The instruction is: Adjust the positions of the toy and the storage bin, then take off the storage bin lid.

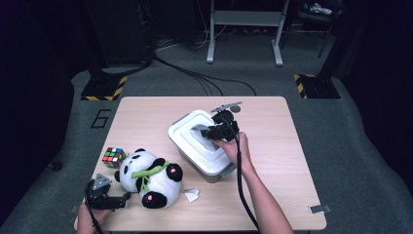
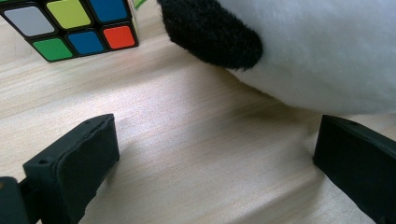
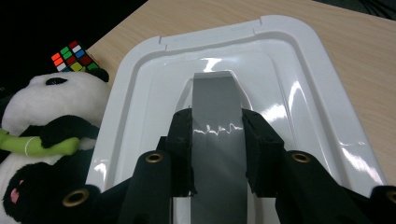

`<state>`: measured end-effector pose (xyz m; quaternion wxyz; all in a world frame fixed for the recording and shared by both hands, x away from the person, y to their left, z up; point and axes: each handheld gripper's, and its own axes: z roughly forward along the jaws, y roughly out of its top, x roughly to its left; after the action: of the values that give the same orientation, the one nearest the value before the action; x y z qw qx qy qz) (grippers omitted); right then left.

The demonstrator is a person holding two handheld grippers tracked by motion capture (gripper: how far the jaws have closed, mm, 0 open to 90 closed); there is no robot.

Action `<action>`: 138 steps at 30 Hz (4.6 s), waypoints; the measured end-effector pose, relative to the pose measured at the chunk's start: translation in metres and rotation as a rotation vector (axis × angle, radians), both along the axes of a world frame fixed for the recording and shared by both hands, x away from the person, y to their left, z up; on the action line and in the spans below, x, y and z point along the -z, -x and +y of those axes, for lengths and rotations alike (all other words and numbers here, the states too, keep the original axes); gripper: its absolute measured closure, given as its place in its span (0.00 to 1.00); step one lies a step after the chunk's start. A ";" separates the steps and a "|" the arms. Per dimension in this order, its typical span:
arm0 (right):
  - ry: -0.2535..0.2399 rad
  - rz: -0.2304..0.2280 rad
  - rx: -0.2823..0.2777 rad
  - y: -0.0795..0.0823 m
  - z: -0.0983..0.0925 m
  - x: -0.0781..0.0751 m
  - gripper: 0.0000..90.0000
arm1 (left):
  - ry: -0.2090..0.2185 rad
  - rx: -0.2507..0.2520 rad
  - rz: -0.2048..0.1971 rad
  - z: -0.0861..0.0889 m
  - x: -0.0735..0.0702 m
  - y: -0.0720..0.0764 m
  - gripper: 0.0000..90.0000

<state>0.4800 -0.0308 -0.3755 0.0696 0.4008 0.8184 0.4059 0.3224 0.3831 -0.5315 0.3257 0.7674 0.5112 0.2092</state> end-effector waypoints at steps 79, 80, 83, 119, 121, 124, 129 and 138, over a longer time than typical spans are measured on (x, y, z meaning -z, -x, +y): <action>0.070 -0.206 0.221 0.017 -0.125 -0.046 0.74 | 0.004 -0.008 -0.009 -0.001 0.001 0.000 0.00; 0.073 -0.206 0.226 0.016 -0.129 -0.045 0.74 | 0.002 -0.006 -0.003 -0.001 0.000 0.000 0.00; 0.065 -0.204 0.251 0.015 -0.139 -0.043 0.74 | 0.006 -0.008 -0.010 -0.001 0.001 0.000 0.00; 0.120 -0.007 0.556 -0.020 -0.214 0.069 0.74 | 0.005 -0.007 -0.011 -0.001 0.001 0.000 0.00; 0.116 0.009 0.568 -0.021 -0.214 0.074 0.74 | 0.005 -0.007 -0.011 -0.001 0.001 0.000 0.00; 0.137 0.014 0.580 -0.025 -0.214 0.082 0.74 | 0.005 -0.007 -0.010 -0.001 0.001 0.000 0.00; 0.163 0.034 0.603 -0.030 -0.214 0.096 0.74 | 0.002 -0.005 -0.005 -0.001 0.000 0.000 0.00; 0.153 0.051 0.617 -0.033 -0.215 0.108 0.64 | 0.002 -0.005 -0.004 -0.001 0.000 0.000 0.00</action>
<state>0.5129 -0.2457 -0.4832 0.1990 0.6337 0.6878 0.2929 0.3225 0.3824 -0.5319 0.3270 0.7654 0.5125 0.2109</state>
